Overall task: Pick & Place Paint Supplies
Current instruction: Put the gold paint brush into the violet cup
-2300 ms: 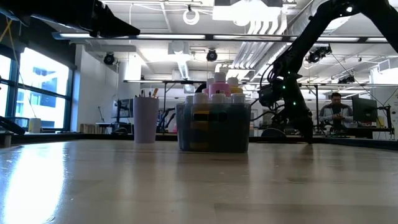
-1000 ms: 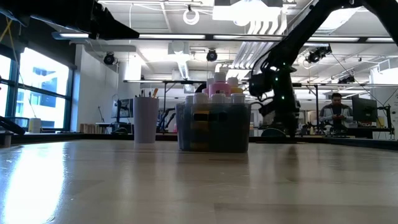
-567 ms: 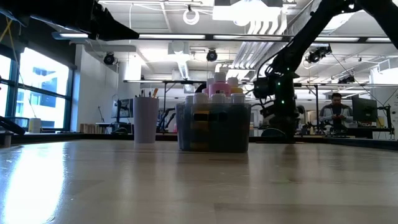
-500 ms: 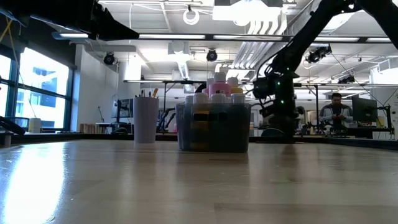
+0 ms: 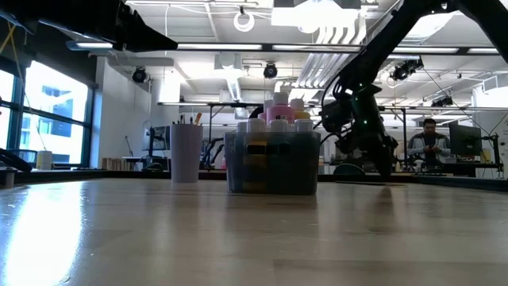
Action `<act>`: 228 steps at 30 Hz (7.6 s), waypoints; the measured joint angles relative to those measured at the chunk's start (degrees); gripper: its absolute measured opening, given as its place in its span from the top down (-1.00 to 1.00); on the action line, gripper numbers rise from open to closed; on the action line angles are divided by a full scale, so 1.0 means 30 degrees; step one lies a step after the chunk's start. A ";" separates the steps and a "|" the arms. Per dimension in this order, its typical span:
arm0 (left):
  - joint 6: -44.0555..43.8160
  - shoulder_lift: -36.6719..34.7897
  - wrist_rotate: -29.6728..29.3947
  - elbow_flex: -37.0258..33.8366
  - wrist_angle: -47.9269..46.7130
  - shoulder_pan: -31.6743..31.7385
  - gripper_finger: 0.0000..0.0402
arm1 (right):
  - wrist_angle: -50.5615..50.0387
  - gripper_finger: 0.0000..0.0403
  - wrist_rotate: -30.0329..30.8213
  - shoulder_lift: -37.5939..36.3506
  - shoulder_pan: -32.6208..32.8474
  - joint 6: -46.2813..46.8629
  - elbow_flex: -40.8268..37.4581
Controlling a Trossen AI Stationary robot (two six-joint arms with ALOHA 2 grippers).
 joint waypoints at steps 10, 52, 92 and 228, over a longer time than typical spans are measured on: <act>0.0000 0.0007 0.0000 0.0000 -0.0246 0.0000 1.00 | -0.1034 0.99 -0.1895 -0.0543 0.2734 0.0994 0.0001; 0.0515 0.0007 -0.0112 0.0000 -0.0713 0.0000 1.00 | 1.0056 0.99 -0.1213 -1.3572 0.5816 1.1322 -1.1239; 0.0495 0.0004 -0.0645 0.0000 -0.0616 0.0000 1.00 | 1.5121 0.37 0.3478 -0.9178 1.0888 1.5043 -1.1562; 1.6948 1.6230 -0.5922 0.8714 0.5804 -0.3003 0.37 | 1.2986 0.99 0.2109 -0.8757 1.7912 1.0937 0.0058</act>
